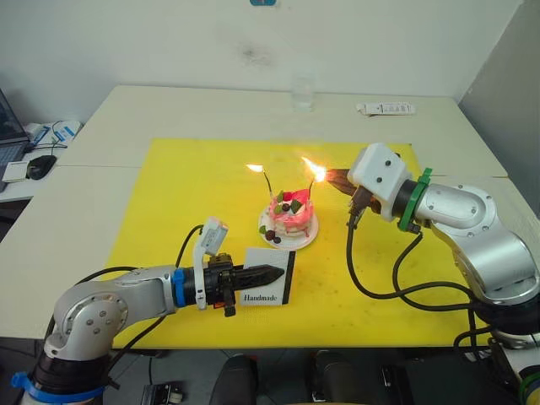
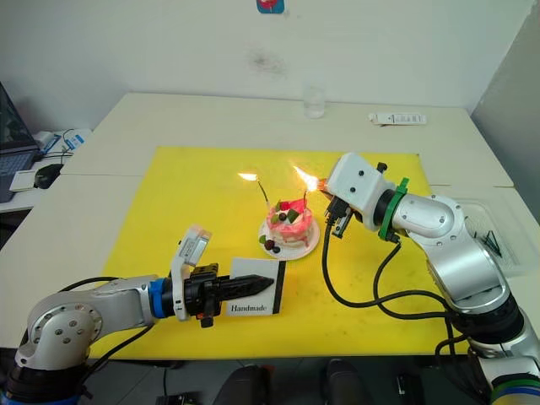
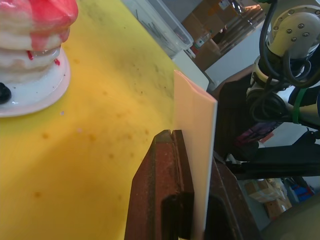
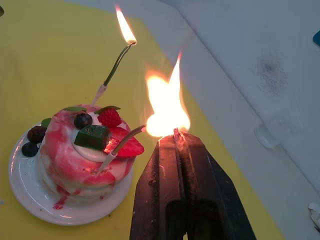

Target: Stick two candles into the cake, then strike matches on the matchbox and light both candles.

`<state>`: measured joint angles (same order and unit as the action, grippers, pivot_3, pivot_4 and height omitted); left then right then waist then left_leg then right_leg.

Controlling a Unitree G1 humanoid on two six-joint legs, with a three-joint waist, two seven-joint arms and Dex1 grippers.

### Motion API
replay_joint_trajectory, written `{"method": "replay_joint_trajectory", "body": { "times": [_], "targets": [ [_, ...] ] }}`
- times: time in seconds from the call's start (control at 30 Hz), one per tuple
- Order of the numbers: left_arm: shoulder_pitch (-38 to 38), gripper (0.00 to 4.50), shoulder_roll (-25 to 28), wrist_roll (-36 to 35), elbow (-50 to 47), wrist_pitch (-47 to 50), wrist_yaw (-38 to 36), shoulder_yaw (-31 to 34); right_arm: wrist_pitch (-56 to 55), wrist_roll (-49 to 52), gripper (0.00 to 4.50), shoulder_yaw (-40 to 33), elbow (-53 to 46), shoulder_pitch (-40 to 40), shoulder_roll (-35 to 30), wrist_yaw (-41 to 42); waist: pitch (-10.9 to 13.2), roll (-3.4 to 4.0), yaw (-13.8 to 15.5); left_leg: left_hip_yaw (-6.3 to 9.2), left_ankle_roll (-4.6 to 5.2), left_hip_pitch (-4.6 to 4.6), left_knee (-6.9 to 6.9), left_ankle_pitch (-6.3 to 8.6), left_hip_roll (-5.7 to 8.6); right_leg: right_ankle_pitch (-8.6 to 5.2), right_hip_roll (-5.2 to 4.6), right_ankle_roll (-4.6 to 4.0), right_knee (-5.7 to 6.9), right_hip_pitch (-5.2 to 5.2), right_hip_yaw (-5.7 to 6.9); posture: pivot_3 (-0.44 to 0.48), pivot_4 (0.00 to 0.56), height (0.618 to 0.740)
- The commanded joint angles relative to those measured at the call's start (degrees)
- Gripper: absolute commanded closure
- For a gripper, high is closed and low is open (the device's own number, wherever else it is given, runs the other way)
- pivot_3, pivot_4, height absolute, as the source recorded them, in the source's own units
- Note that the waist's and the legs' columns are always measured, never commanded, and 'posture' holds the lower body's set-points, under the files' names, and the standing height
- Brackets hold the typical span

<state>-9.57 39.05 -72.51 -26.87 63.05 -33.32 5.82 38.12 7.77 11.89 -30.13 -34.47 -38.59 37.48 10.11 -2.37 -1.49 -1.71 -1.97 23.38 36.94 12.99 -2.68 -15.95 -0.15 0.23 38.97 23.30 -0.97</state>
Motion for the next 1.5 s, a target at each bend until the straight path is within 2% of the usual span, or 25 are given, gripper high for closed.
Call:
{"method": "replay_joint_trajectory", "body": {
  "times": [0.03,0.67,1.5],
  "targets": [
    [-0.64,4.5,-0.35,0.27,-0.39,-0.87,-0.84,-0.27,-1.88,-0.95,4.48,-0.51,-0.35,-0.55,0.05,0.27,0.0,0.0,0.0,0.0,0.0,0.0,0.0,0.0,0.0,0.0,0.0,0.0,0.0,0.0,0.0,0.0,0.15,0.74],
    [0.3,4.5,-0.31,0.91,-1.0,-1.01,-1.78,-0.22,-0.68,-0.37,4.48,-3.59,-4.61,1.64,-1.45,1.01,0.0,0.0,0.0,0.01,0.0,0.0,0.0,0.0,-0.01,0.0,0.0,0.0,0.0,0.0,0.01,0.0,0.15,0.74],
    [-0.14,4.5,-0.32,1.33,-0.68,-0.96,-2.24,-0.6,-0.98,-1.88,4.48,-2.4,-3.21,0.56,0.67,1.24,0.0,0.0,-0.01,0.01,0.0,0.0,0.0,0.0,-0.01,0.0,0.0,0.0,0.0,0.0,0.01,0.0,0.15,0.74]
  ]
}}
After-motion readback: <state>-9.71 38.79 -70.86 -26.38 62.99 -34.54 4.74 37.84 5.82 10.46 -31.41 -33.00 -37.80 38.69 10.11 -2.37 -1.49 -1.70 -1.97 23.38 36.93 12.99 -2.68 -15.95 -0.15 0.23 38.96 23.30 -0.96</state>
